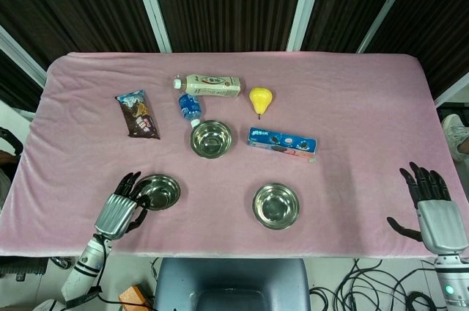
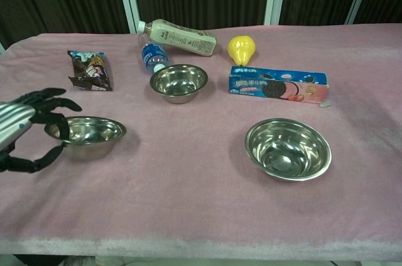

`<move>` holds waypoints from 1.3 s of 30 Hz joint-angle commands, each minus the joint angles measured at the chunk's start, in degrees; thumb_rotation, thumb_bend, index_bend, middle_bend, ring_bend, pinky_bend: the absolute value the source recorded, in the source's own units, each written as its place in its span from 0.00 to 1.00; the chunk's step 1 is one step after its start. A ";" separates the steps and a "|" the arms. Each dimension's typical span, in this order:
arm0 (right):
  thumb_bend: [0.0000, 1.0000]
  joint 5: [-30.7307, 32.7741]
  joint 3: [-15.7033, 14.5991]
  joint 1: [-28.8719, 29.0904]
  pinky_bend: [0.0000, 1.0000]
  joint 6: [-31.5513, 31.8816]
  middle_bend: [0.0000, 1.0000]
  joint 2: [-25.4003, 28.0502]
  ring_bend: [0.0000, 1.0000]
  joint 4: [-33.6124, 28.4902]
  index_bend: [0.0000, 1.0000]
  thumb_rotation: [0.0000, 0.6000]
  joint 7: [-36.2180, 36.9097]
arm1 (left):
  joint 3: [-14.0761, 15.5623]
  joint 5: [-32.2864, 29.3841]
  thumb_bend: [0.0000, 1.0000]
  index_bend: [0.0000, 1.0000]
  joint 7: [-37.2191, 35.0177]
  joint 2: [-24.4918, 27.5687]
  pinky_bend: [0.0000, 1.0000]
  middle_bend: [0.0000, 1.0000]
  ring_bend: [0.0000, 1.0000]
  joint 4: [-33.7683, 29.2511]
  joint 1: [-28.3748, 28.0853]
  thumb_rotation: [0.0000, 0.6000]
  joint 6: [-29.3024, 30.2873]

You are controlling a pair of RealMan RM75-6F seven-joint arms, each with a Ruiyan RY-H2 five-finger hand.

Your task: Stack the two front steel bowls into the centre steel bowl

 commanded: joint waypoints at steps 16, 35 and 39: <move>0.29 -0.31 0.45 -1.66 0.00 3.05 0.00 2.21 0.00 -0.16 0.00 1.00 4.81 | -17.93 -8.70 0.46 0.76 -4.02 -5.41 0.08 0.21 0.02 3.93 -20.00 1.00 -10.49; 0.29 -1.13 0.67 -3.86 0.00 6.38 0.00 4.76 0.00 0.76 0.00 1.00 11.96 | -16.41 -16.44 0.43 0.53 -2.52 -22.11 0.08 0.16 0.01 29.59 -31.10 1.00 -24.09; 0.29 -1.07 0.79 -3.91 0.00 6.43 0.00 4.56 0.00 0.71 0.00 1.00 11.77 | -15.04 -16.31 0.43 0.14 -1.98 -21.28 0.08 0.09 0.00 28.00 -30.30 1.00 -24.00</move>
